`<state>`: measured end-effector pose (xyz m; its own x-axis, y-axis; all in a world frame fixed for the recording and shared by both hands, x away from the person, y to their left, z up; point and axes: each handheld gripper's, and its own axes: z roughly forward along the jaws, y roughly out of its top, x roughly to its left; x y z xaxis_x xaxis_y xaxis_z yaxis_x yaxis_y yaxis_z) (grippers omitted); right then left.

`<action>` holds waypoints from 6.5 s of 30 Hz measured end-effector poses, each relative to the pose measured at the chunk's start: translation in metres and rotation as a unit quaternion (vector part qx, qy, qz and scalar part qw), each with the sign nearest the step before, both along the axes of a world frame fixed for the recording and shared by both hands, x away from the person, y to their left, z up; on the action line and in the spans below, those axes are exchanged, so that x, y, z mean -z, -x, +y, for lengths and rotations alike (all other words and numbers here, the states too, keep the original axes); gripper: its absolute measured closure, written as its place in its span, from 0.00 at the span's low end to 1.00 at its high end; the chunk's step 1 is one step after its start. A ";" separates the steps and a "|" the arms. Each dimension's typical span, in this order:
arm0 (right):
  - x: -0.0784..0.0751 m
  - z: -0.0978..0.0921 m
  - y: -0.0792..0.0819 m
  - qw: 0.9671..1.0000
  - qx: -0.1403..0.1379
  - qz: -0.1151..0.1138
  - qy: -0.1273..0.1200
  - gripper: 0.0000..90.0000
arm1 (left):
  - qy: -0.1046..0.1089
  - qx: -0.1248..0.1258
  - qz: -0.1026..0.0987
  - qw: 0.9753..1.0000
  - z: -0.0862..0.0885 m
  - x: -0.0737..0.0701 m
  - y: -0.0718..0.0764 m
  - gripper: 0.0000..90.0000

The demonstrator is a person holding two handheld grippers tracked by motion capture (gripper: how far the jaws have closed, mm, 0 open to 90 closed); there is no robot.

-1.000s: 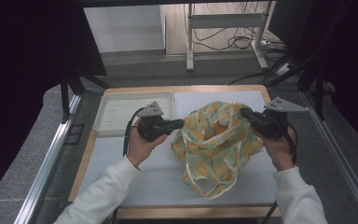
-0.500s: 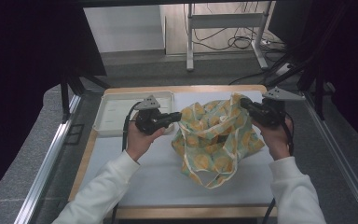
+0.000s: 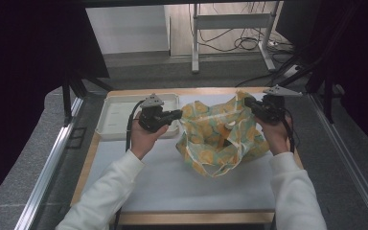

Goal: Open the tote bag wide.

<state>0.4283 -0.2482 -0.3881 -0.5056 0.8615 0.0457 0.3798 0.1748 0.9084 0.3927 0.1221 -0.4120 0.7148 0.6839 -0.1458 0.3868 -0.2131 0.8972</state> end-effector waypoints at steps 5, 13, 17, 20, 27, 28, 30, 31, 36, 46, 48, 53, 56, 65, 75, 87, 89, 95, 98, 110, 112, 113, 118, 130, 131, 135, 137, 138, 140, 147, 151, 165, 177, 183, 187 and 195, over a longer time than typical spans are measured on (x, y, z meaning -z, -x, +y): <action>0.017 0.001 -0.009 1.000 0.007 0.023 0.008 0.99 | -0.018 -0.004 0.009 1.000 -0.002 0.008 -0.001 0.98; 0.044 -0.001 -0.011 0.998 0.010 0.057 0.017 0.99 | -0.030 0.003 0.030 0.999 -0.003 0.025 -0.003 0.98; 0.053 -0.002 -0.009 0.997 0.007 0.068 0.020 0.99 | -0.040 0.009 0.039 0.998 -0.005 0.034 -0.003 0.98; 0.061 -0.002 -0.008 0.997 0.004 0.079 0.027 0.99 | -0.043 0.010 0.046 0.998 -0.007 0.041 -0.002 0.98; 0.078 -0.007 -0.004 0.995 0.005 0.098 0.031 0.99 | -0.050 0.016 0.058 0.997 -0.010 0.053 0.001 0.98; 0.080 -0.007 -0.004 0.994 0.006 0.100 0.031 0.99 | -0.049 0.016 0.058 0.997 -0.010 0.054 0.001 0.98; 0.084 -0.009 -0.003 0.994 0.007 0.104 0.033 0.99 | -0.051 0.018 0.059 0.997 -0.011 0.056 0.002 0.98; 0.086 -0.009 -0.002 0.994 0.007 0.105 0.034 0.99 | -0.052 0.018 0.060 0.997 -0.012 0.057 0.003 0.98; 0.093 -0.012 -0.001 0.993 0.008 0.113 0.033 0.99 | -0.056 0.023 0.066 0.996 -0.016 0.063 0.005 0.98; 0.102 -0.017 0.004 0.993 0.009 0.117 0.030 0.99 | -0.066 0.033 0.074 0.995 -0.023 0.074 0.009 0.99; 0.103 -0.017 0.005 0.993 0.010 0.118 0.028 0.99 | -0.068 0.035 0.076 0.994 -0.024 0.077 0.010 0.99; 0.105 -0.019 0.006 0.993 0.009 0.116 0.028 0.99 | -0.084 0.039 0.080 0.992 -0.029 0.085 0.013 0.99; 0.106 -0.019 0.007 0.993 0.008 0.118 0.029 0.99 | -0.093 0.041 0.081 0.992 -0.032 0.090 0.015 0.99; 0.114 -0.022 0.012 0.992 0.008 0.124 0.031 0.99 | -0.108 0.046 0.091 0.989 -0.039 0.102 0.017 0.98; 0.117 -0.021 0.016 0.991 0.007 0.126 0.038 0.98 | -0.108 0.049 0.095 0.988 -0.040 0.104 0.017 0.98; 0.098 -0.033 0.029 0.996 0.003 0.088 -0.006 0.69 | -0.057 0.033 0.054 0.996 -0.024 0.085 0.031 0.51; 0.088 -0.037 0.036 0.997 -0.002 0.073 -0.019 0.63 | -0.052 0.024 0.042 0.997 -0.020 0.080 0.036 0.42; 0.067 -0.045 0.055 0.998 -0.004 0.046 -0.033 0.58 | -0.033 0.022 0.030 0.999 -0.010 0.067 0.047 0.33; 0.061 -0.045 0.063 0.999 -0.012 0.041 -0.029 0.59 | -0.024 0.022 0.024 0.999 -0.004 0.061 0.053 0.31; 0.049 -0.035 0.070 0.998 -0.043 0.043 -0.035 0.97 | -0.034 0.083 -0.016 0.996 -0.026 0.032 0.076 0.97; 0.049 -0.030 0.066 0.998 -0.042 0.040 -0.027 0.99 | -0.042 0.089 -0.018 0.995 -0.038 0.030 0.073 0.98; 0.050 -0.027 0.063 0.998 -0.043 0.040 -0.028 0.99 | -0.044 0.090 -0.016 0.995 -0.044 0.031 0.070 0.98; 0.059 -0.012 0.041 0.997 -0.045 0.055 -0.028 0.99 | -0.052 0.078 -0.006 0.996 -0.064 0.039 0.049 0.99; 0.103 -0.011 0.004 0.993 -0.004 0.120 -0.008 0.99 | -0.067 0.034 0.055 0.996 -0.076 0.080 -0.002 0.98; 0.108 -0.012 0.002 0.992 -0.001 0.124 -0.007 0.99 | -0.070 0.029 0.058 0.995 -0.075 0.084 -0.004 0.98; 0.117 -0.016 -0.005 0.990 0.015 0.138 -0.001 0.99 | -0.080 0.016 0.075 0.994 -0.073 0.097 -0.015 0.99; 0.120 -0.019 -0.007 0.989 0.024 0.145 -0.003 0.99 | -0.087 0.012 0.083 0.993 -0.072 0.102 -0.020 0.99; 0.121 -0.020 -0.008 0.989 0.027 0.146 -0.001 0.99 | -0.091 0.010 0.086 0.992 -0.072 0.105 -0.021 0.99; 0.124 -0.023 -0.009 0.988 0.035 0.150 0.008 0.99 | -0.096 0.008 0.096 0.991 -0.071 0.110 -0.024 0.99; 0.134 -0.031 -0.010 0.983 0.053 0.173 0.013 0.99 | -0.111 0.016 0.118 0.987 -0.077 0.119 -0.026 0.99; 0.129 -0.032 -0.006 0.985 0.053 0.162 0.008 0.99 | -0.111 0.021 0.116 0.987 -0.078 0.117 -0.024 0.99; 0.050 -0.008 0.086 0.996 -0.053 0.064 -0.014 0.99 | -0.111 0.031 0.118 0.986 -0.073 0.115 -0.020 0.99; 0.095 0.009 0.099 0.985 -0.096 0.141 0.009 0.99 | -0.120 0.027 0.118 0.985 -0.075 0.116 -0.019 0.99; 0.121 0.000 0.113 0.977 -0.094 0.185 0.046 0.99 | -0.118 0.018 0.116 0.986 -0.078 0.120 -0.024 0.99; 0.128 -0.009 0.123 0.975 -0.091 0.197 0.046 0.99 | -0.117 0.012 0.114 0.986 -0.081 0.121 -0.030 0.99; 0.117 -0.013 0.130 0.980 -0.095 0.172 0.021 0.99 | -0.114 0.017 0.114 0.987 -0.084 0.119 -0.033 0.99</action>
<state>0.2982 -0.2611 -0.5055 -0.6179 0.7584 0.2075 0.6193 0.3068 0.7227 0.4254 0.0377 -0.5312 0.7047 0.6934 -0.1506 0.5616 -0.4153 0.7157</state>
